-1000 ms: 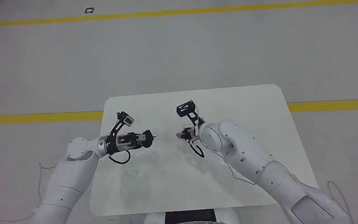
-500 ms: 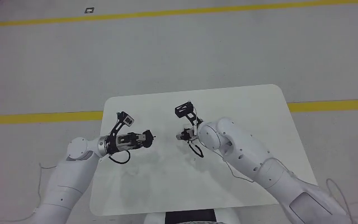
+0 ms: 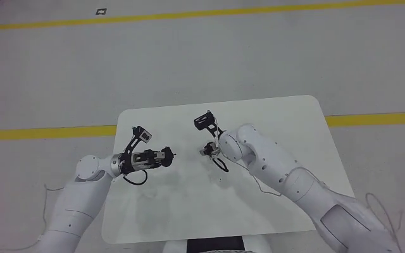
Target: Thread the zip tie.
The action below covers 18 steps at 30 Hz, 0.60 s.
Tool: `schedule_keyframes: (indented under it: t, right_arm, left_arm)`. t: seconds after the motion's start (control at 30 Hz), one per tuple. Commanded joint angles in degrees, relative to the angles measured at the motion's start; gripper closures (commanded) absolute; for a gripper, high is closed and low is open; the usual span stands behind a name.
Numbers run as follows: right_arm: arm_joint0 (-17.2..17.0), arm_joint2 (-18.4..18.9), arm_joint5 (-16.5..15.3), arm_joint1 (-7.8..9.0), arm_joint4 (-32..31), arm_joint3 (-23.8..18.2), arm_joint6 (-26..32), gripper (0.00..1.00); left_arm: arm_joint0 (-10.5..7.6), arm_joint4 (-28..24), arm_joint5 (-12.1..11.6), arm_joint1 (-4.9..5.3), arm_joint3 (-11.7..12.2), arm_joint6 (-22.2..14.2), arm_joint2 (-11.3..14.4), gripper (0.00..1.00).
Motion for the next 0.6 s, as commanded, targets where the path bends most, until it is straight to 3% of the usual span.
schedule_keyframes:
  t: [0.0, 0.33, 0.57]
  right_arm:
    - [1.6, -0.8, -0.1, -0.83, 1.0, 2.0, 0.3, 0.0]
    - [7.7, -5.0, 1.3, -5.59, 6.4, 14.8, 3.2, 0.0]
    - [8.0, -5.3, 0.9, -5.86, 6.4, 15.5, 3.1, 0.0]
  left_arm:
    - [0.0, 0.0, 0.0, 0.0, 0.0, 0.0, 0.0, 1.0]
    - [0.0, 0.0, 0.0, 0.0, 0.0, 0.0, 0.0, 1.0]
    - [0.0, 0.0, 0.0, 0.0, 0.0, 0.0, 0.0, 1.0]
